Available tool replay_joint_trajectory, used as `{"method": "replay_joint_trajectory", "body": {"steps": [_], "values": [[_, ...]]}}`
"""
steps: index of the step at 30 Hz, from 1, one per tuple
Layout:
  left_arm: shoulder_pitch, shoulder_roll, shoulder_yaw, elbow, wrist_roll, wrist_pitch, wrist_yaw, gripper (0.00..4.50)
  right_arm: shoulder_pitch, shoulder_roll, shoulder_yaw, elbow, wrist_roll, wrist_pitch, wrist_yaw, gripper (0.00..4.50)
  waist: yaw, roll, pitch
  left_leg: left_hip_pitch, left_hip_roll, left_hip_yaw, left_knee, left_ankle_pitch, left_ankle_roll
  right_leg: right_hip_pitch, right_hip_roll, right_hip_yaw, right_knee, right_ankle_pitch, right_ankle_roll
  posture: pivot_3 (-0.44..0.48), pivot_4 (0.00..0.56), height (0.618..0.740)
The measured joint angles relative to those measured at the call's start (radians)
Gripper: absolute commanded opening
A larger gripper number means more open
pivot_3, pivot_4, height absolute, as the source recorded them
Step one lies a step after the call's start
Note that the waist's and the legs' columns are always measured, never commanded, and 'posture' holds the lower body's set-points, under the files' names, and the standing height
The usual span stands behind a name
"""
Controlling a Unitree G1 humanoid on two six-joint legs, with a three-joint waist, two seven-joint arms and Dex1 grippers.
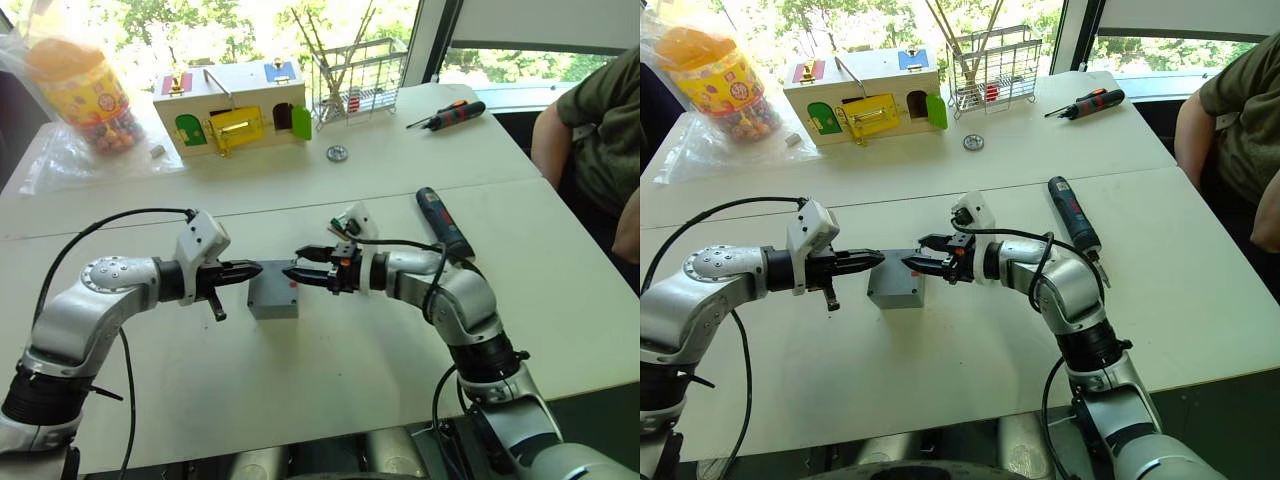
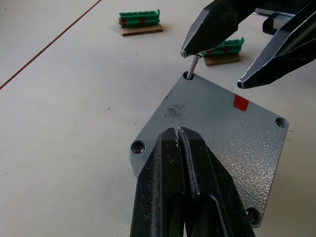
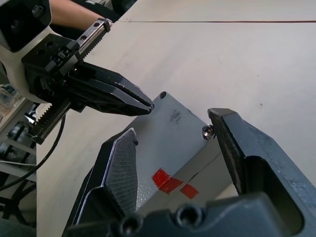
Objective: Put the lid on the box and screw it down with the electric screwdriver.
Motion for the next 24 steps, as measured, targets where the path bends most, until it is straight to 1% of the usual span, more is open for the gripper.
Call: {"method": "replay_joint_trajectory", "body": {"steps": [11, 14, 16, 18, 19, 21, 22, 24], "values": [[-0.009, -0.007, -0.002, 0.011, 0.007, -0.002, -0.003, 0.0, 0.0, 0.001, 0.0, -0.004, 0.0, -0.003, -0.022, 2.74, 0.0, 0.0, 0.0, 0.0, 0.0, 0.0, 0.0, 0.0, 0.0, 0.0, 0.0, 0.0, 0.0, 0.0, 0.0, 0.0, 0.15, 0.74], [-0.023, -0.009, -0.001, 0.01, 0.002, 0.002, -0.003, 0.0, -0.01, -0.012, -0.022, -0.012, 0.004, -0.009, -0.033, 2.74, 0.002, 0.0, 0.0, 0.0, 0.0, 0.0, 0.0, 0.0, 0.0, 0.0, 0.0, 0.0, 0.0, 0.0, 0.0, 0.0, 0.15, 0.74], [-0.044, -0.011, 0.001, 0.004, -0.008, 0.006, -0.004, 0.0, -0.044, -0.051, -0.071, -0.038, 0.029, 0.021, -0.039, 2.74, 0.005, 0.0, 0.0, 0.0, -0.001, 0.0, 0.001, 0.0, 0.0, 0.0, 0.0, 0.0, 0.0, 0.0, 0.0, 0.0, 0.15, 0.74], [-0.068, -0.006, -0.001, -0.017, -0.021, 0.006, -0.017, 0.0, -0.119, -0.153, -0.139, -0.077, 0.068, 0.102, -0.033, 2.74, 0.009, 0.0, 0.0, -0.001, -0.001, 0.0, 0.001, 0.0, 0.0, 0.001, -0.001, 0.0, 0.0, 0.0, 0.0, 0.0, 0.15, 0.74], [-0.081, 0.0, -0.002, -0.029, -0.028, 0.006, -0.028, 0.0, -0.155, -0.218, -0.171, -0.087, 0.079, 0.142, -0.026, 2.92, 0.012, 0.0, 0.0, 0.0, -0.001, 0.0, 0.001, 0.0, 0.0, 0.001, -0.001, 0.0, -0.001, 0.0, 0.0, 0.0, 0.15, 0.74], [-0.112, 0.01, -0.009, -0.053, -0.035, 0.006, -0.055, 0.0, -0.213, -0.375, -0.214, -0.087, 0.103, 0.219, 0.022, 3.44, 0.024, 0.0, 0.0, 0.0, -0.001, 0.0, 0.0, 0.0, 0.001, 0.001, -0.001, 0.0, -0.002, 0.0, 0.0, 0.0, 0.15, 0.74], [-0.123, 0.017, -0.017, -0.062, -0.037, 0.004, -0.068, 0.0, -0.231, -0.442, -0.223, -0.083, 0.114, 0.249, 0.056, 3.85, 0.025, 0.0, 0.0, 0.0, 0.0, 0.0, 0.0, 0.0, 0.001, 0.001, -0.001, 0.0, -0.002, 0.0, 0.0, 0.0, 0.15, 0.74], [-0.15, 0.02, -0.045, -0.067, -0.037, 0.001, -0.092, 0.0, -0.259, -0.555, -0.209, -0.06, 0.132, 0.296, 0.13, 4.47, 0.027, 0.0, 0.0, 0.0, 0.001, 0.001, 0.0, -0.001, 0.001, 0.001, -0.001, 0.0, -0.002, 0.0, 0.0, 0.0, 0.15, 0.74]]}}
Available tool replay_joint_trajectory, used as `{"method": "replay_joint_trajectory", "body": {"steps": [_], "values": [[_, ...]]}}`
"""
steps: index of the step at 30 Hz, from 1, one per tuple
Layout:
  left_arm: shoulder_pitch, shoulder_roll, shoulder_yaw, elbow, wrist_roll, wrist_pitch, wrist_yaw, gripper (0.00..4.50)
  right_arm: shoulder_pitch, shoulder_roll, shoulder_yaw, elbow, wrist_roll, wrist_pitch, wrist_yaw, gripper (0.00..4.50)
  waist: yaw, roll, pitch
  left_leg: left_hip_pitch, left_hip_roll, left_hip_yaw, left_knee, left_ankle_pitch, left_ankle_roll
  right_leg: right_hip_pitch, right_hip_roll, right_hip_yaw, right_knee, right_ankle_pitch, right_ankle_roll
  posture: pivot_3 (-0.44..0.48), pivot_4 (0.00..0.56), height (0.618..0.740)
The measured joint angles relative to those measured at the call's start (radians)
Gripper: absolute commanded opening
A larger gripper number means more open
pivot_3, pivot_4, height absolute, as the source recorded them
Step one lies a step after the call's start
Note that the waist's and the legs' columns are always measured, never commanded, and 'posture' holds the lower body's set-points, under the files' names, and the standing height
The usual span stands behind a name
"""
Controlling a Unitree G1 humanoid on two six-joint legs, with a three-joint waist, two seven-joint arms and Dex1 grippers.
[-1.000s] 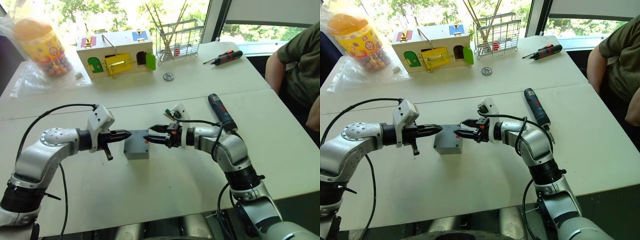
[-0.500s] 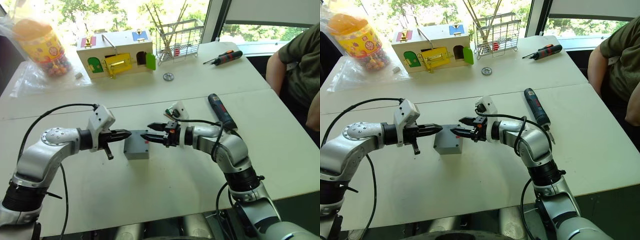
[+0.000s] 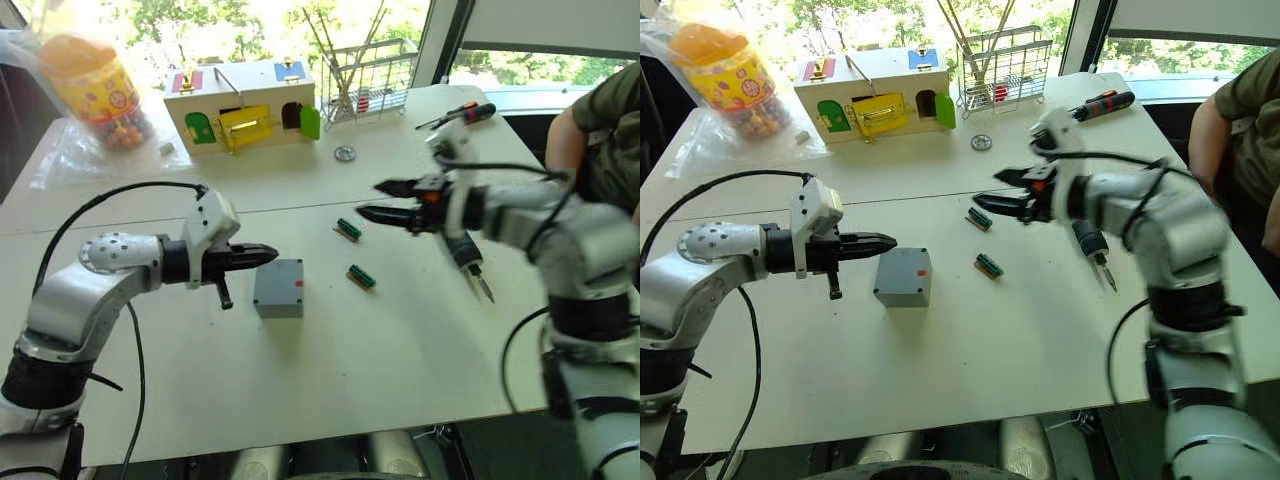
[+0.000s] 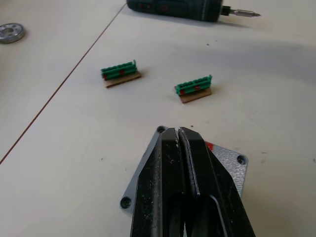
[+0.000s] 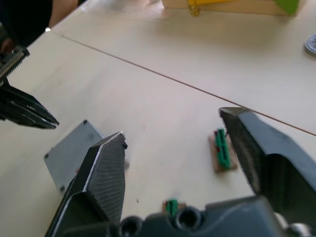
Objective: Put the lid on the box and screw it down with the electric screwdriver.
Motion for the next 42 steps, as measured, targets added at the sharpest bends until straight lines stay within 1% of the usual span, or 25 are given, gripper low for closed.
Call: {"method": "replay_joint_trajectory", "body": {"steps": [2, 4, 5, 6, 7, 9, 11, 14, 18, 20, 24, 27, 28, 30, 35, 36, 42], "values": [[-0.028, 0.0, -0.036, -0.003, 0.005, -0.016, -0.03, 0.0, -0.059, -0.108, 0.069, 0.075, -0.007, 0.055, 0.062, 4.47, -0.002, 0.0, 0.0, 0.0, 0.0, 0.001, 0.001, -0.001, 0.001, 0.0, 0.0, 0.0, 0.0, 0.0, 0.0, 0.0, 0.15, 0.74], [-0.064, -0.004, -0.076, -0.008, 0.011, -0.044, -0.064, 0.0, -0.151, -0.204, 0.191, 0.205, -0.055, 0.109, 0.121, 4.47, -0.002, 0.0, 0.0, 0.0, 0.0, 0.003, 0.002, -0.001, 0.003, 0.0, 0.0, 0.001, 0.0, 0.0, 0.0, 0.0, 0.15, 0.74], [-0.077, -0.007, -0.09, -0.015, 0.012, -0.059, -0.078, 0.0, -0.187, -0.261, 0.262, 0.271, -0.083, 0.124, 0.177, 4.47, -0.001, 0.0, 0.0, 0.0, 0.0, 0.003, 0.001, -0.001, 0.003, 0.0, 0.0, 0.001, -0.001, 0.0, 0.0, 0.0, 0.15, 0.74], [-0.086, -0.008, -0.102, -0.019, 0.014, -0.069, -0.088, 0.0, -0.208, -0.297, 0.326, 0.319, -0.103, 0.127, 0.236, 4.47, 0.001, 0.0, 0.0, 0.0, 0.0, 0.003, 0.001, -0.001, 0.002, 0.0, 0.0, 0.001, -0.001, 0.0, 0.0, 0.0, 0.15, 0.74], [-0.09, -0.01, -0.109, -0.021, 0.016, -0.076, -0.095, 0.0, -0.23, -0.309, 0.386, 0.371, -0.126, 0.125, 0.291, 4.47, 0.0, 0.0, 0.0, 0.0, 0.0, 0.004, 0.001, -0.002, 0.003, 0.0, 0.0, 0.001, -0.002, 0.0, 0.0, 0.0, 0.15, 0.74], [-0.105, -0.018, -0.135, -0.023, 0.032, -0.092, -0.106, 0.0, -0.269, -0.288, 0.506, 0.496, -0.185, 0.101, 0.375, 4.47, -0.007, 0.0, 0.001, 0.0, 0.0, 0.006, 0.001, -0.002, 0.003, 0.0, 0.0, 0.003, -0.002, 0.0, 0.0, 0.0, 0.15, 0.74], [-0.106, -0.012, -0.147, -0.038, 0.043, -0.108, -0.116, 0.0, -0.313, -0.237, 0.603, 0.646, -0.256, 0.069, 0.433, 4.47, -0.013, 0.0, 0.001, 0.0, 0.0, 0.007, 0.001, -0.002, 0.003, -0.001, 0.0, 0.003, -0.001, 0.0, 0.0, 0.0, 0.15, 0.74], [-0.089, 0.007, -0.147, -0.067, 0.05, -0.114, -0.121, 0.0, -0.388, -0.139, 0.678, 0.879, -0.364, -0.007, 0.489, 4.47, -0.02, 0.0, 0.001, 0.0, 0.0, 0.006, 0.001, -0.001, 0.003, -0.002, 0.0, 0.003, 0.0, 0.0, 0.0, 0.0, 0.15, 0.74], [-0.053, 0.011, -0.139, -0.093, 0.052, -0.108, -0.098, 0.0, -0.462, -0.035, 0.689, 1.102, -0.469, -0.106, 0.519, 4.47, -0.024, 0.0, 0.001, -0.001, 0.0, 0.006, 0.0, -0.001, 0.002, -0.003, 0.0, 0.003, 0.0, 0.0, 0.0, 0.0, 0.15, 0.74], [-0.031, 0.01, -0.134, -0.11, 0.052, -0.102, -0.078, 0.0, -0.472, 0.016, 0.689, 1.188, -0.522, -0.162, 0.524, 4.47, -0.024, 0.0, 0.001, -0.001, 0.0, 0.005, 0.001, -0.001, 0.002, -0.002, 0.0, 0.002, 0.0, 0.0, 0.0, 0.0, 0.15, 0.74], [0.002, 0.001, -0.132, -0.123, 0.052, -0.087, -0.039, 0.0, -0.483, 0.094, 0.687, 1.322, -0.616, -0.259, 0.518, 4.47, -0.023, 0.0, 0.001, -0.001, 0.0, 0.005, 0.002, -0.001, 0.002, -0.002, 0.0, 0.002, 0.0, 0.0, 0.0, 0.0, 0.15, 0.74], [0.005, -0.01, -0.131, -0.123, 0.052, -0.083, -0.012, 0.0, -0.5, 0.134, 0.682, 1.383, -0.677, -0.313, 0.519, 4.47, -0.025, -0.001, 0.0, 0.0, 0.0, 0.004, 0.002, -0.001, 0.002, 0.0, 0.001, 0.002, 0.0, 0.0, 0.0, 0.0, 0.15, 0.74], [0.006, -0.016, -0.131, -0.123, 0.052, -0.083, -0.004, 0.0, -0.503, 0.145, 0.677, 1.399, -0.696, -0.328, 0.518, 4.26, -0.025, -0.002, 0.0, 0.001, 0.0, 0.004, 0.003, -0.001, 0.002, 0.001, 0.001, 0.002, 0.0, 0.0, 0.0, 0.0, 0.15, 0.74], [0.013, -0.024, -0.131, -0.123, 0.053, -0.083, 0.013, 0.0, -0.504, 0.167, 0.661, 1.43, -0.734, -0.358, 0.498, 3.71, -0.027, -0.006, -0.002, 0.001, 0.0, 0.004, 0.004, -0.001, 0.002, 0.002, 0.001, 0.001, 0.0, 0.0, 0.0, 0.0, 0.15, 0.74], [0.037, -0.029, -0.132, -0.123, 0.057, -0.084, 0.033, 0.0, -0.502, 0.186, 0.642, 1.46, -0.82, -0.418, 0.493, 1.92, -0.026, -0.006, -0.003, 0.001, -0.001, 0.002, 0.003, -0.001, 0.001, 0.002, 0.001, 0.001, 0.0, 0.0, 0.0, 0.0, 0.15, 0.74], [0.038, -0.032, -0.132, -0.122, 0.06, -0.084, 0.036, 0.0, -0.502, 0.188, 0.637, 1.465, -0.831, -0.424, 0.498, 1.76, -0.026, -0.007, -0.003, 0.001, -0.001, 0.001, 0.003, -0.001, 0.001, 0.002, 0.001, 0.001, 0.0, 0.0, 0.0, 0.0, 0.15, 0.74], [0.038, -0.038, -0.136, -0.101, 0.085, -0.097, 0.04, 0.0, -0.486, 0.185, 0.59, 1.471, -0.88, -0.47, 0.509, 1.76, -0.024, -0.009, -0.005, 0.001, -0.001, 0.0, 0.004, -0.001, 0.001, 0.003, 0.001, 0.0, 0.0, 0.0, 0.0, 0.0, 0.15, 0.74]]}}
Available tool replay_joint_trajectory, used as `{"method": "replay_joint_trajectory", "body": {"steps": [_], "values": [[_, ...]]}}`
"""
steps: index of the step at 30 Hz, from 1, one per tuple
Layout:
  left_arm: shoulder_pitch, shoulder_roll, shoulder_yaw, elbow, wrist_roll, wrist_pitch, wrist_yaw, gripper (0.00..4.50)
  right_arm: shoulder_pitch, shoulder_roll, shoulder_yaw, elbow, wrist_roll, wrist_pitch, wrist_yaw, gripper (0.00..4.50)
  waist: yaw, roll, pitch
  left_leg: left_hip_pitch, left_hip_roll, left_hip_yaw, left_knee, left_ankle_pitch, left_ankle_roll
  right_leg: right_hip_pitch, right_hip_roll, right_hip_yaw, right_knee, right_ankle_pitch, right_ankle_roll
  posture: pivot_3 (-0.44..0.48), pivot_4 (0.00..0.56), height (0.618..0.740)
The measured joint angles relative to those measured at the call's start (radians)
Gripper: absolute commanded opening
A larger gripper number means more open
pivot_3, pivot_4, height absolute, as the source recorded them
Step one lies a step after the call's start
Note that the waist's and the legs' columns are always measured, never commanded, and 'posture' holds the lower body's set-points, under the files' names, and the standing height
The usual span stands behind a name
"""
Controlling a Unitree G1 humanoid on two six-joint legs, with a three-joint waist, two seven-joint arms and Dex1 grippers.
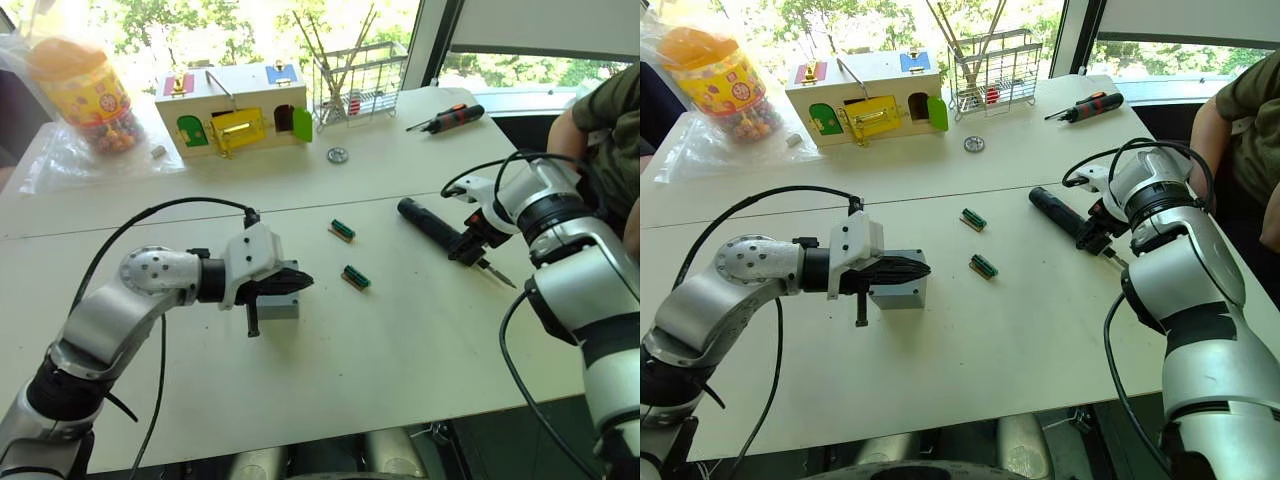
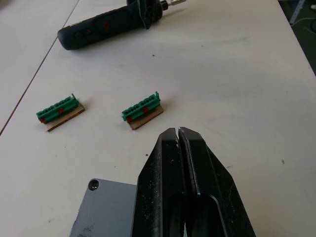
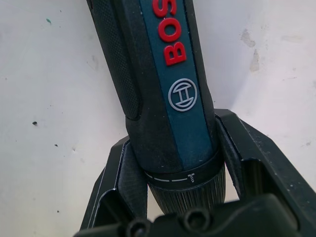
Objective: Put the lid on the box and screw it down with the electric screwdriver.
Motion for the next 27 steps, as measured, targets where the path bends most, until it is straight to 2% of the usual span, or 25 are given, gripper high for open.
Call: {"method": "replay_joint_trajectory", "body": {"steps": [3, 5, 10, 12, 14, 15, 17, 18, 20, 23, 26, 27], "values": [[0.0, 0.002, 0.0, 0.032, 0.008, -0.012, -0.005, 0.0, 0.0, -0.003, -0.046, 0.011, -0.002, -0.013, -0.015, 1.76, 0.001, 0.0, 0.0, 0.0, 0.0, 0.0, 0.0, 0.0, 0.0, 0.0, 0.0, 0.0, 0.0, 0.0, 0.0, 0.0, 0.15, 0.74], [0.005, 0.009, 0.015, 0.064, 0.007, -0.013, -0.013, 0.0, -0.003, -0.005, -0.125, 0.034, 0.029, -0.016, -0.065, 1.76, -0.003, 0.0, 0.0, 0.0, 0.0, 0.001, 0.0, 0.0, 0.0, 0.0, 0.0, 0.0, 0.0, 0.0, 0.0, 0.0, 0.15, 0.74], [0.037, 0.043, 0.11, 0.105, -0.027, -0.005, -0.036, 0.0, -0.07, -0.014, -0.323, 0.015, 0.127, -0.02, -0.209, 1.76, -0.012, 0.01, 0.006, -0.002, 0.001, 0.006, -0.005, 0.001, -0.001, -0.009, -0.002, 0.003, 0.001, 0.0, 0.0, 0.0, 0.15, 0.74], [0.066, 0.048, 0.144, 0.119, -0.05, 0.011, -0.048, 0.0, -0.077, -0.011, -0.453, -0.097, 0.222, 0.017, -0.244, 1.76, -0.018, 0.011, 0.006, -0.003, 0.002, 0.006, -0.005, 0.001, -0.002, -0.013, -0.002, 0.003, 0.002, 0.0, 0.0, 0.0, 0.15, 0.74], [0.089, 0.052, 0.163, 0.14, -0.068, 0.031, -0.049, 0.0, -0.018, 0.032, -0.65, -0.36, 0.371, 0.053, -0.318, 1.76, -0.026, 0.011, 0.006, -0.006, 0.003, 0.006, -0.005, 0.002, -0.003, -0.017, -0.001, 0.002, 0.003, 0.0, 0.0, 0.0, 0.15, 0.74], [0.091, 0.051, 0.164, 0.146, -0.074, 0.034, -0.048, 0.0, -0.005, 0.052, -0.695, -0.435, 0.412, 0.062, -0.338, 1.76, -0.028, 0.011, 0.007, -0.007, 0.003, 0.005, -0.005, 0.002, -0.003, -0.018, -0.001, 0.002, 0.004, 0.0, 0.0, 0.0, 0.15, 0.74], [0.095, 0.01, 0.187, 0.154, -0.075, 0.033, -0.009, 0.0, 0.122, 0.2, -0.893, -0.815, 0.562, 0.108, -0.5, 1.76, -0.027, 0.009, 0.005, -0.007, 0.003, 0.002, -0.004, 0.002, -0.004, -0.016, -0.001, 0.001, 0.006, 0.0, 0.0, 0.0, 0.15, 0.74], [0.094, -0.004, 0.19, 0.158, -0.074, 0.031, 0.01, 0.0, 0.165, 0.269, -0.94, -0.922, 0.611, 0.105, -0.55, 1.76, -0.027, 0.009, 0.005, -0.007, 0.002, 0.001, -0.004, 0.002, -0.004, -0.015, -0.001, 0.0, 0.007, 0.0, 0.0, 0.0, 0.15, 0.74], [0.098, -0.02, 0.192, 0.157, -0.073, 0.03, 0.041, 0.0, 0.273, 0.403, -0.968, -1.129, 0.676, 0.1, -0.67, 1.76, -0.026, 0.009, 0.005, -0.007, 0.001, 0.001, -0.004, 0.002, -0.004, -0.014, -0.002, 0.0, 0.01, 0.0, 0.0, 0.0, 0.15, 0.74], [0.129, -0.02, 0.21, 0.142, -0.087, 0.046, 0.062, 0.0, 0.389, 0.507, -0.98, -1.271, 0.754, 0.139, -0.789, 1.76, -0.01, 0.009, 0.005, -0.007, -0.003, 0.001, 0.001, 0.003, -0.004, -0.015, -0.004, 0.001, 0.016, 0.0, 0.0, 0.0, 0.15, 0.74], [0.15, -0.017, 0.243, 0.131, -0.12, 0.08, 0.07, 0.86, 0.467, 0.556, -0.962, -1.366, 0.834, 0.143, -0.814, 1.76, -0.001, 0.01, 0.006, -0.007, -0.003, 0.001, 0.001, 0.002, -0.003, -0.016, -0.004, 0.001, 0.017, 0.0, 0.0, 0.0, 0.15, 0.74], [0.16, -0.015, 0.254, 0.118, -0.121, 0.087, 0.076, 1.3, 0.488, 0.581, -0.953, -1.404, 0.867, 0.141, -0.814, 1.76, -0.005, 0.01, 0.006, -0.007, -0.003, 0.001, 0.0, 0.002, -0.003, -0.017, -0.004, 0.001, 0.017, 0.0, 0.0, 0.0, 0.15, 0.74]]}}
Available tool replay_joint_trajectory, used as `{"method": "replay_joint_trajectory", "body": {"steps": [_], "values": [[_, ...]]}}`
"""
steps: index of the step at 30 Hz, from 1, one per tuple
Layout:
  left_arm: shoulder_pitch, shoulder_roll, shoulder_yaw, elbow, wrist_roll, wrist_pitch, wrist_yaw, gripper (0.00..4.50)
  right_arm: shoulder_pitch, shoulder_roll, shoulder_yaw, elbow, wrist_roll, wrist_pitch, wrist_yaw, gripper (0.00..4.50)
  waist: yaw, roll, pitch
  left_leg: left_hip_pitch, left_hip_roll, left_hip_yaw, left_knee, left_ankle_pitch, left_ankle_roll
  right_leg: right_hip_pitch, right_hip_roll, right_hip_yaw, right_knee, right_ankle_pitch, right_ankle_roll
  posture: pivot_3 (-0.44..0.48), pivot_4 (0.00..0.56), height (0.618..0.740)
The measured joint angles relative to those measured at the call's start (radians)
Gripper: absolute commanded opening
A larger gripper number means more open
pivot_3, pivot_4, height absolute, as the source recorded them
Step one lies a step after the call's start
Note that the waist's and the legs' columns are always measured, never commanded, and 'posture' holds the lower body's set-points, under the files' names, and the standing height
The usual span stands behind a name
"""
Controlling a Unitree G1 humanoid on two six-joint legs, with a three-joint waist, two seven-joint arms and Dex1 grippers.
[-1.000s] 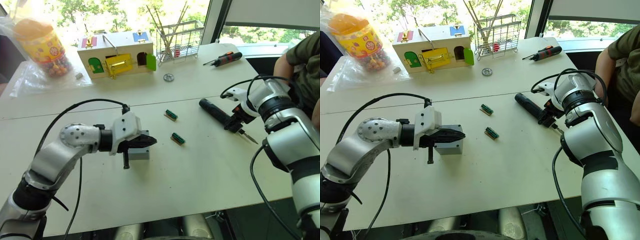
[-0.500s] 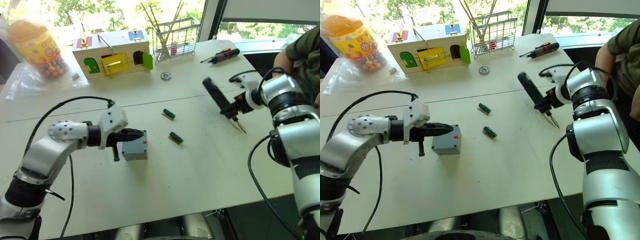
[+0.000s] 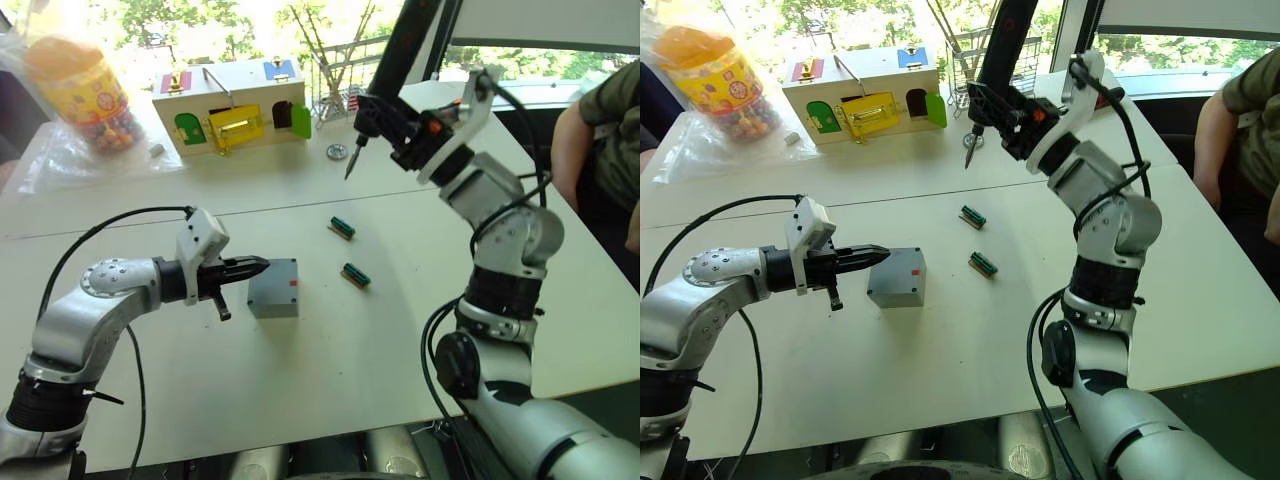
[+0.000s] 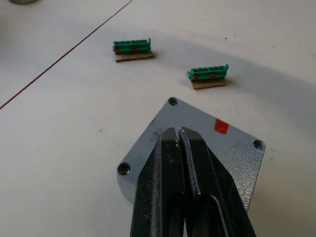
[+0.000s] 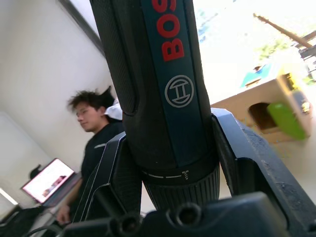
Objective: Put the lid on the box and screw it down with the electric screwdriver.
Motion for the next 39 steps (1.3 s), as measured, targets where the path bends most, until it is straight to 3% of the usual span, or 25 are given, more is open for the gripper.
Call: {"method": "replay_joint_trajectory", "body": {"steps": [1, 5, 11, 15, 24, 29, 39], "values": [[0.003, 0.005, 0.006, -0.012, 0.0, 0.009, 0.009, 1.81, 0.017, 0.018, 0.016, -0.03, 0.027, -0.004, 0.001, 1.76, -0.003, 0.0, 0.0, 0.0, 0.0, 0.0, -0.001, 0.0, 0.0, -0.001, 0.0, 0.0, 0.0, 0.0, 0.0, 0.0, 0.15, 0.74], [0.056, 0.038, 0.049, -0.091, -0.018, 0.041, 0.036, 1.81, 0.113, -0.003, 0.162, -0.104, 0.032, -0.093, 0.061, 1.76, -0.014, 0.0, 0.0, 0.001, 0.002, 0.0, -0.003, 0.0, 0.0, -0.001, 0.0, 0.0, 0.0, 0.0, 0.0, 0.0, 0.15, 0.74], [0.138, 0.08, 0.071, -0.134, -0.035, 0.076, 0.052, 1.81, 0.225, -0.006, 0.313, -0.084, 0.012, -0.143, 0.087, 1.76, -0.022, 0.0, 0.0, 0.001, 0.002, 0.0, -0.003, 0.0, -0.001, -0.001, 0.001, 0.0, 0.0, 0.0, 0.0, 0.0, 0.15, 0.74], [0.127, 0.079, 0.081, -0.134, -0.04, 0.077, 0.058, 1.81, 0.237, 0.009, 0.347, -0.084, 0.011, -0.177, 0.075, 1.76, -0.018, 0.0, 0.0, 0.001, 0.002, 0.0, -0.003, 0.0, -0.001, -0.001, 0.001, 0.0, 0.0, 0.0, 0.0, 0.0, 0.15, 0.74], [0.065, 0.05, -0.057, -0.072, 0.017, 0.013, 0.035, 1.81, 0.305, 0.025, 0.464, -0.042, -0.078, -0.284, 0.039, 1.76, -0.017, 0.0, 0.0, 0.001, 0.002, 0.001, -0.003, 0.0, -0.001, -0.001, 0.002, 0.0, 0.0, 0.0, 0.0, 0.0, 0.15, 0.74], [0.059, 0.057, -0.097, -0.054, 0.082, -0.066, 0.012, 1.81, 0.307, 0.024, 0.483, -0.034, -0.121, -0.337, 0.025, 1.76, -0.015, 0.0, 0.0, 0.001, 0.002, 0.001, -0.003, 0.0, -0.001, -0.001, 0.002, 0.0, 0.0, 0.0, 0.0, 0.0, 0.15, 0.74], [0.041, 0.036, -0.106, -0.037, 0.083, -0.066, 0.012, 1.81, 0.328, 0.021, 0.495, -0.013, -0.145, -0.367, 0.019, 1.76, -0.005, 0.0, 0.0, 0.001, 0.002, 0.001, -0.003, 0.0, -0.001, -0.001, 0.003, 0.0, 0.0, 0.0, 0.0, 0.0, 0.15, 0.74]]}}
